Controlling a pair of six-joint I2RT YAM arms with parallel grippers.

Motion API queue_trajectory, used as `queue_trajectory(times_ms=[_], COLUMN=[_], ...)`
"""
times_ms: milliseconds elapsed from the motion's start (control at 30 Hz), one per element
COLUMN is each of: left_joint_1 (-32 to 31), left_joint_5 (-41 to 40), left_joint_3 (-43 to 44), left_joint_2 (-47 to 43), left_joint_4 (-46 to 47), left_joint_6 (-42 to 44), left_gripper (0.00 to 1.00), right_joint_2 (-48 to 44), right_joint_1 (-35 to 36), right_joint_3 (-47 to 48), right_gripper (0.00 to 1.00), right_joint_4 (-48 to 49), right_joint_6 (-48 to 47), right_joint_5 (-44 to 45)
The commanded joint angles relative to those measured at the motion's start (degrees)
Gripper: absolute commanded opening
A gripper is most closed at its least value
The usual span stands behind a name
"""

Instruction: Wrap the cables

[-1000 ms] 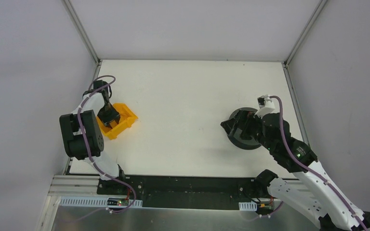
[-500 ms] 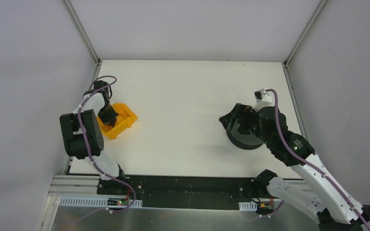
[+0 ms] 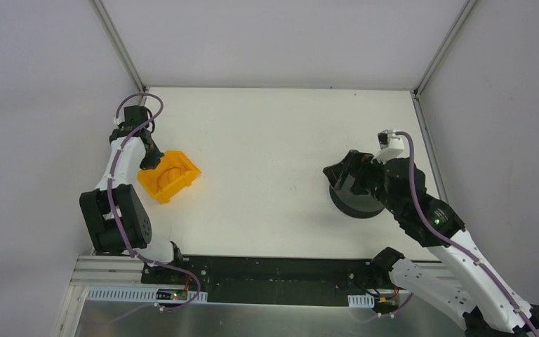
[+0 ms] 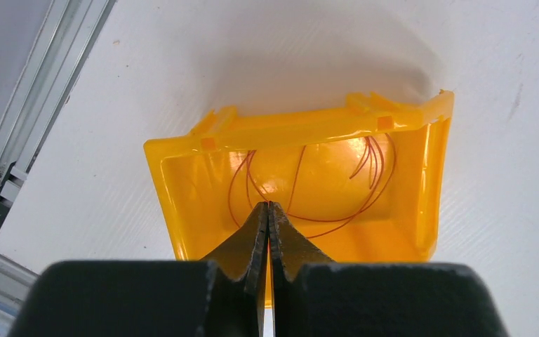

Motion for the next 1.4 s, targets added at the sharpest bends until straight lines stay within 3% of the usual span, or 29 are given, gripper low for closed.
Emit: queue_trajectory(times_ms=[0,33,133,167,367,700,1033,1167,1367], left_joint_1=[-0.1,-0.06,-0.06,-0.11,-0.15,-0.14,-0.14,-0.19,-0.07], left_joint_5=[2.48,3.24,4.41,4.64,7.29,6.07,6.6,6.57,3.76], left_joint_3=[1.82,1.5,-1.71,-2.96,-2.88,-7.44,-9.01,-8.64,-7.43], left_joint_2=[-2.86,-1.98,-0.44,-0.55,-0.8,-0.28,9.43,13.01,10.91], left_joint_4=[-0.91,-1.21,-1.84,-1.52,-1.14,-2.38,1.27,1.77,1.54], left_joint_6=[-0.02,-1.22,-6.06,-7.47,-9.32,-12.97,-15.92,-16.11,-14.13], left_gripper=[0.0,0.0,0.24,0.28,0.38,0.47,0.48,0.43,0.0], right_joint_2=[1.39,1.56,2.16,2.47,4.14,0.34,-0.3,-1.32,-2.72], right_joint_1=[-0.24,-0.28,-0.27,-0.27,-0.28,-0.21,-0.24,-0.21,-0.25], right_joint_3=[0.7,0.49,0.07,0.33,1.48,-2.97,-4.29,-4.64,-4.6], right_gripper=[0.99,0.99,0.99,0.99,0.99,1.0,0.99,0.99,0.99], right_joint_4=[2.71,3.09,3.88,3.8,0.69,1.39,2.56,2.91,3.12], right_joint_6=[-1.73,-1.72,-1.55,-1.59,-2.57,-4.94,-6.99,-7.13,-7.39], right_joint_5=[0.71,0.45,0.08,0.14,4.43,7.46,9.38,8.35,8.29])
